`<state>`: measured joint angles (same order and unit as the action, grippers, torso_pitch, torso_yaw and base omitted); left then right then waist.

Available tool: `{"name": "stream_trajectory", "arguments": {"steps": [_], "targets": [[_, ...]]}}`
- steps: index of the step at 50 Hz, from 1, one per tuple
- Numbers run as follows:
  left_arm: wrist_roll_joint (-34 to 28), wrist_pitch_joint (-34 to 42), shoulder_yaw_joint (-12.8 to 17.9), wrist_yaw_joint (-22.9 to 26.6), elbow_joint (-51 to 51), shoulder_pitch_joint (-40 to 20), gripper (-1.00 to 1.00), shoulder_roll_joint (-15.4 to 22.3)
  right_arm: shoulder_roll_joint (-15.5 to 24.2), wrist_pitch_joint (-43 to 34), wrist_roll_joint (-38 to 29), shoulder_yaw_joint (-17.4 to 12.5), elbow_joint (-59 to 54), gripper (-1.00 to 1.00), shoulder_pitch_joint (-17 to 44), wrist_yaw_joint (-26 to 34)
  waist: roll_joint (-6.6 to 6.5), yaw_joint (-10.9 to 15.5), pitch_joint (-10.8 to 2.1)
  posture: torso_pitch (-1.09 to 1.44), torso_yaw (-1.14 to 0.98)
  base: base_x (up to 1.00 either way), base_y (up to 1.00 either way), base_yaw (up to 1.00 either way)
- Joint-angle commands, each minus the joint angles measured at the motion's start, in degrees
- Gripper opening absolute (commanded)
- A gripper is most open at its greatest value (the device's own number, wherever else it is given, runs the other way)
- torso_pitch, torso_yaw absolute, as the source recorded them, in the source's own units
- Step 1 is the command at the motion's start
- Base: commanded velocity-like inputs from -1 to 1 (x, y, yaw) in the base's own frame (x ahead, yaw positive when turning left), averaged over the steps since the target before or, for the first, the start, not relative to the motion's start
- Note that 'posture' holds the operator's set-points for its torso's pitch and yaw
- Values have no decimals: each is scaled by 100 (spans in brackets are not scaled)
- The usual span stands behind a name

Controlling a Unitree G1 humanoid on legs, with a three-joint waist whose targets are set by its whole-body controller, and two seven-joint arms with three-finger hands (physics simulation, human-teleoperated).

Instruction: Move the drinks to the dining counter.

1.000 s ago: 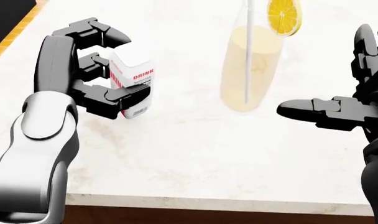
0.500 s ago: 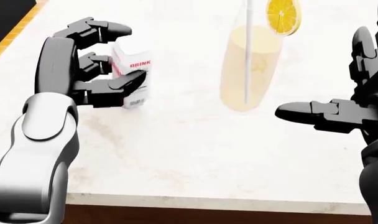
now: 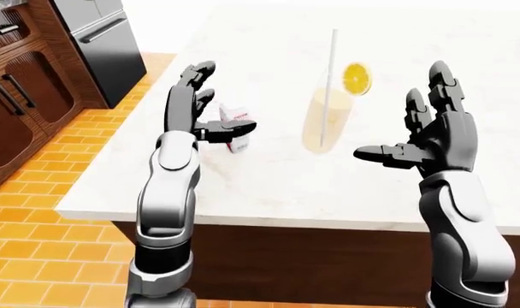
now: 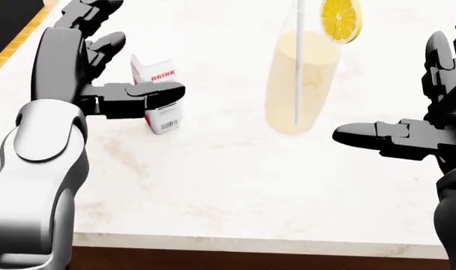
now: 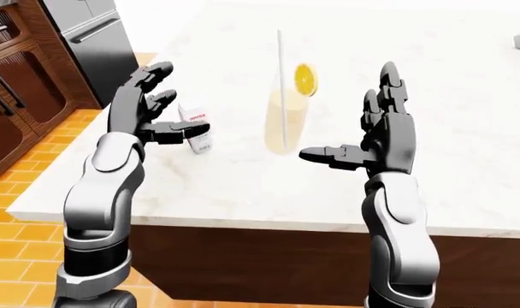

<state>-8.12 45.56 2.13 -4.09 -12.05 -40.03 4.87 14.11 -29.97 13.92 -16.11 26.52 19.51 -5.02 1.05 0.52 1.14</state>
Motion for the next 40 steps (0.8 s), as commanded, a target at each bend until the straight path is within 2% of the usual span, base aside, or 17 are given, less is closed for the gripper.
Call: {"name": "stream_trajectory", "arguments": {"steps": [1,8,10,15,23,24,26,27,29,31,33,34,36,38,39,40], "targets": [[-24,-104,11,0,-245,-169,71,26,66,168,-1,-46,199,100,139,-2,15,1,-136,0,0,0,0,0],[44,236,134,75,-810,0,86,114,156,17,91,-136,319,100,188,-22,12,-4,-125,0,0,0,0,0],[70,387,184,90,-1087,77,100,179,179,-65,135,-171,407,100,190,-41,8,-6,-120,0,0,0,0,0],[198,745,341,116,-1717,267,100,308,292,-248,276,-313,570,100,215,-92,-1,-8,-105,0,0,0,0,0],[457,1437,549,36,-2491,138,100,513,408,-488,391,-383,745,100,250,-205,1,2,-73,0,0,0,0,0],[493,1467,577,18,-2520,131,100,534,415,-539,409,-396,791,100,255,-215,-35,-3,-117,0,0,-33,0,0],[539,1526,581,-15,-2588,129,100,560,430,-577,400,-391,818,100,267,-222,-53,-35,-307,0,0,-57,0,0],[556,1505,578,-28,-2587,140,100,571,438,-603,394,-393,839,100,279,-231,-59,-51,-345,0,0,-91,0,0],[591,1554,567,-55,-2655,141,100,572,432,-623,365,-371,881,100,267,-238,-8,-52,-236,0,0,-98,0,0],[613,1587,566,-74,-2692,139,100,573,421,-589,334,-361,866,100,251,-219,118,-43,-154,0,0,-100,0,0],[635,1571,573,-89,-2686,148,100,575,406,-587,320,-357,873,100,242,-209,193,-73,-168,0,0,-100,0,0],[644,1597,568,-100,-2710,140,100,582,400,-603,320,-358,894,100,242,-208,191,-56,-168,0,0,-100,0,0],[662,1629,563,-109,-2748,138,100,590,386,-602,305,-346,903,100,235,-201,85,-1,-121,0,0,-100,0,0],[677,1667,567,-120,-2769,114,100,597,375,-590,289,-335,890,100,239,-193,-110,56,-42,0,0,-100,0,0],[680,1665,556,-124,-2768,110,100,604,369,-587,282,-330,888,100,242,-189,-272,86,-45,0,0,-100,0,0],[687,1651,554,-125,-2761,118,100,601,365,-585,273,-322,887,100,244,-186,-592,148,-131,0,0,-100,0,0]]}}
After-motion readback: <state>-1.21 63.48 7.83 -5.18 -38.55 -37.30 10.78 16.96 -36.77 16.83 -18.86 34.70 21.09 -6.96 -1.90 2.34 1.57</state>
